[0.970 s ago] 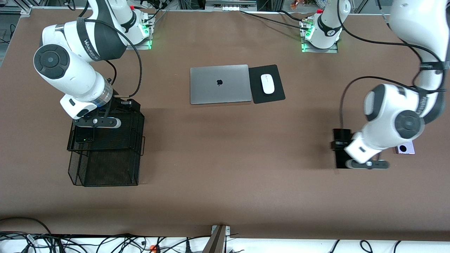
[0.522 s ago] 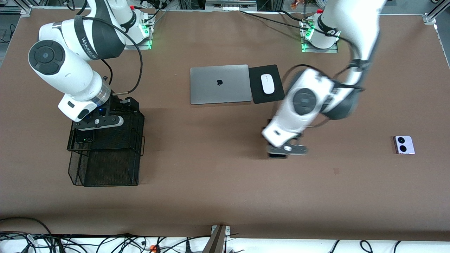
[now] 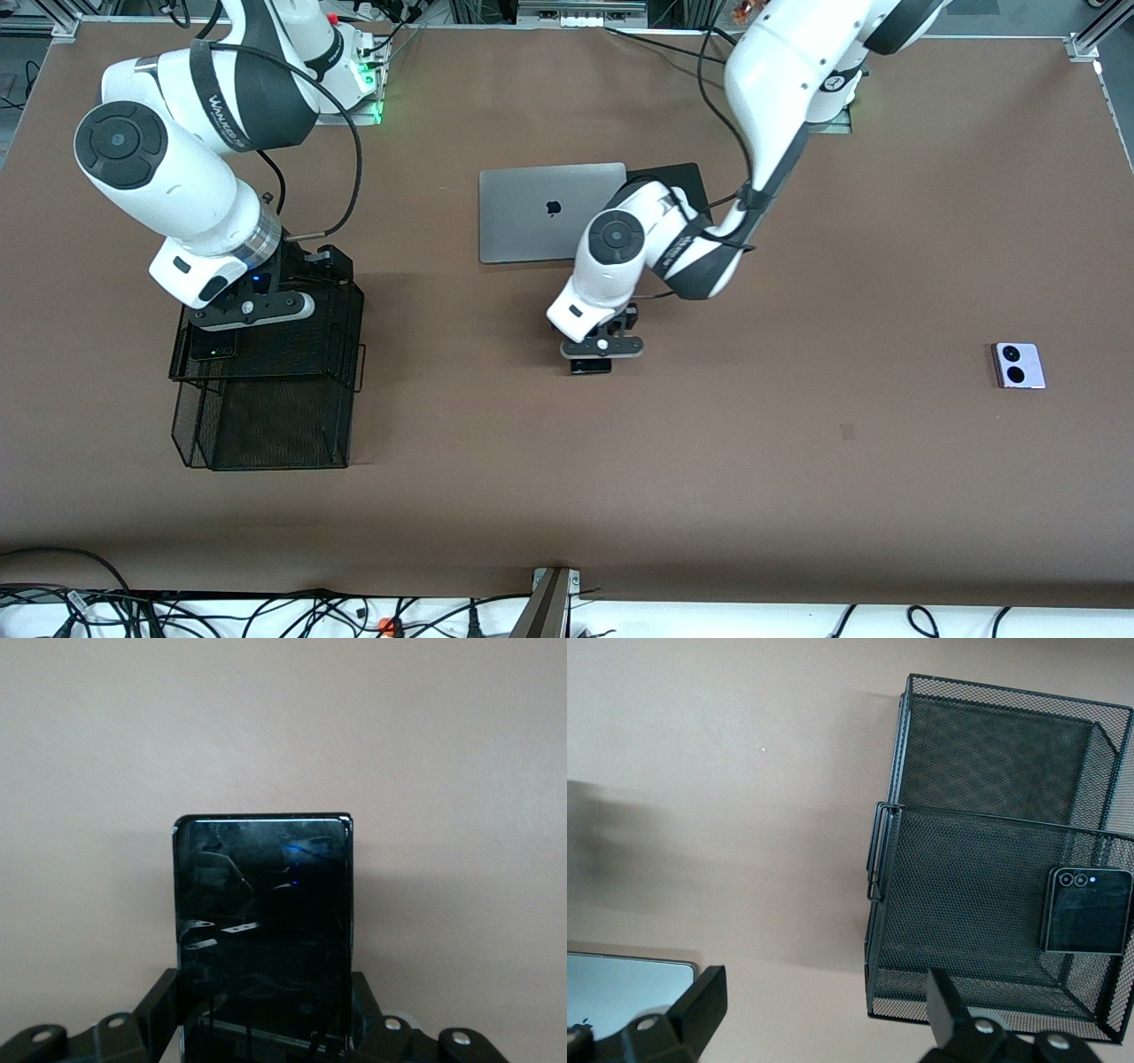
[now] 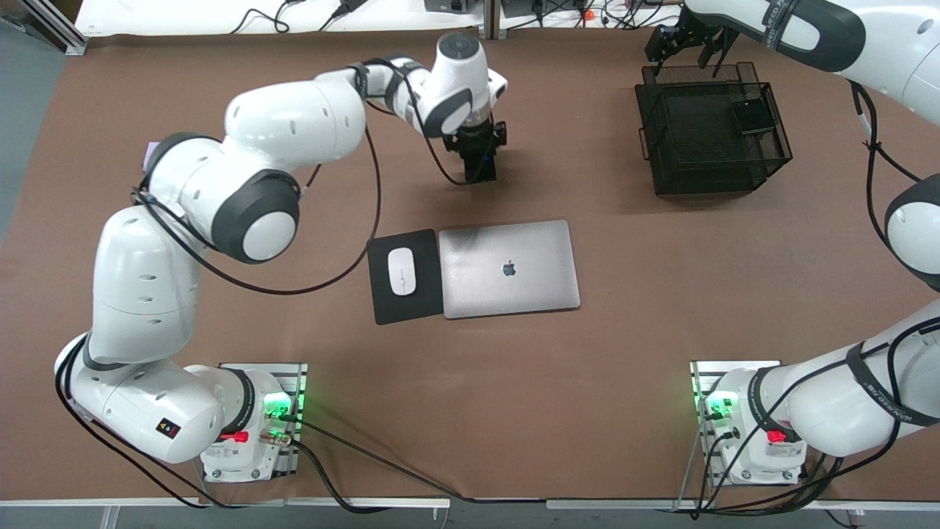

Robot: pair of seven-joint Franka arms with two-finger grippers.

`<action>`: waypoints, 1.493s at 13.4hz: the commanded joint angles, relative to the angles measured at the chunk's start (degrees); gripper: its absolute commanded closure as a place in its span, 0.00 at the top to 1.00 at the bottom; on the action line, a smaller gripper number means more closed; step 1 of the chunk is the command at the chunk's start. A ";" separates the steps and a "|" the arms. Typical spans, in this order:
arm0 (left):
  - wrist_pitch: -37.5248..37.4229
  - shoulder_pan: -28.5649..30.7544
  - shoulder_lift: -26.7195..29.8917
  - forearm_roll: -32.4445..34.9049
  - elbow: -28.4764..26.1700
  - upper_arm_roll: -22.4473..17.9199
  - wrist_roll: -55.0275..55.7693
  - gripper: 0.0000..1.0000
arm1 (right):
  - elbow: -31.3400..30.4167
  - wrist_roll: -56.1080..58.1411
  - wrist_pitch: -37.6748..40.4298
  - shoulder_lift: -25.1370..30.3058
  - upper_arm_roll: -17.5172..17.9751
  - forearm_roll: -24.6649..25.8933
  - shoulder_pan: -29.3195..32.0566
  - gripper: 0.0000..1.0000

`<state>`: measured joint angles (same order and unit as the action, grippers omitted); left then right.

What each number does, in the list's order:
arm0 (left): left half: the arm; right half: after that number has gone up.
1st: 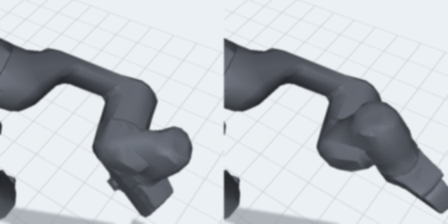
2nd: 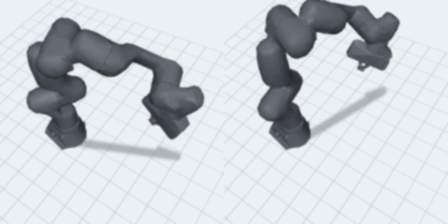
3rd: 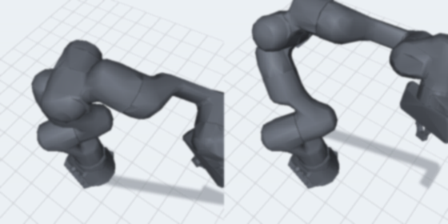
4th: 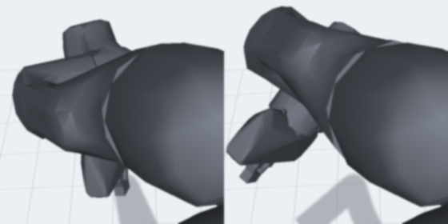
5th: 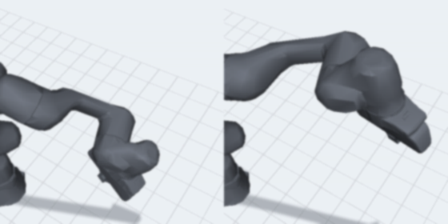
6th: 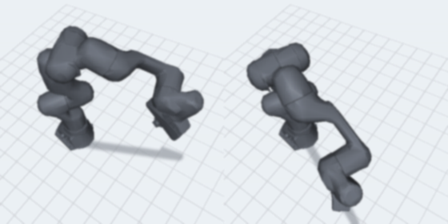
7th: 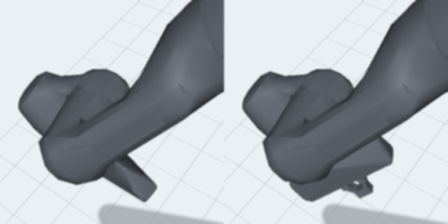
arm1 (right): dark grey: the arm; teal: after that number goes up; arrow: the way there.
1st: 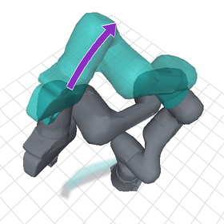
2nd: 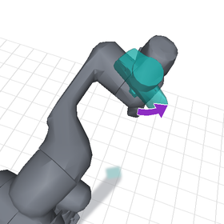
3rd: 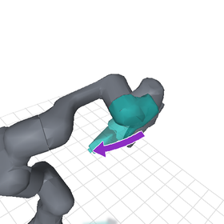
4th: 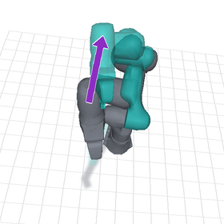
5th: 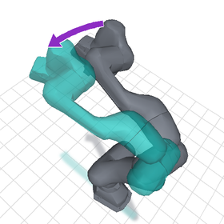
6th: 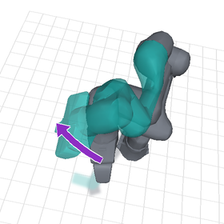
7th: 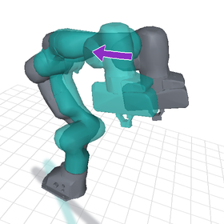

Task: Place phones with both arms
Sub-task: 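Carry the tall black phone with the left gripper and set it down, then grasp the tall phone with the right gripper while the left gripper grasps the white phone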

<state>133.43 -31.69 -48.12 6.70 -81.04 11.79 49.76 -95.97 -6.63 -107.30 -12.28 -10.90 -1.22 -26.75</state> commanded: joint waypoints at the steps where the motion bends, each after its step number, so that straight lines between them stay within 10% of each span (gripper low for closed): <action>1: 2.36 -2.15 -2.94 0.06 2.47 -1.16 2.62 0.50 | 0.78 0.65 0.16 -0.11 0.71 -0.01 0.65 1.00; 4: 2.54 -2.77 -3.82 0.06 2.38 -1.25 2.62 0.64 | 0.70 0.65 0.25 -0.11 0.62 -0.10 0.65 1.00; 6: 2.63 -2.77 -3.74 0.06 2.38 -1.25 2.62 1.00 | 0.70 0.65 0.25 -0.20 0.62 -0.10 0.74 1.00; 20: -22.05 19.18 16.38 0.33 2.03 -2.21 -22.04 1.00 | 1.74 -10.12 -12.05 -10.99 2.54 0.34 -7.59 1.00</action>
<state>114.33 -17.26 -34.65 6.80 -76.91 8.79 34.08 -96.00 -11.18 -117.27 -19.88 -9.59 -1.31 -30.98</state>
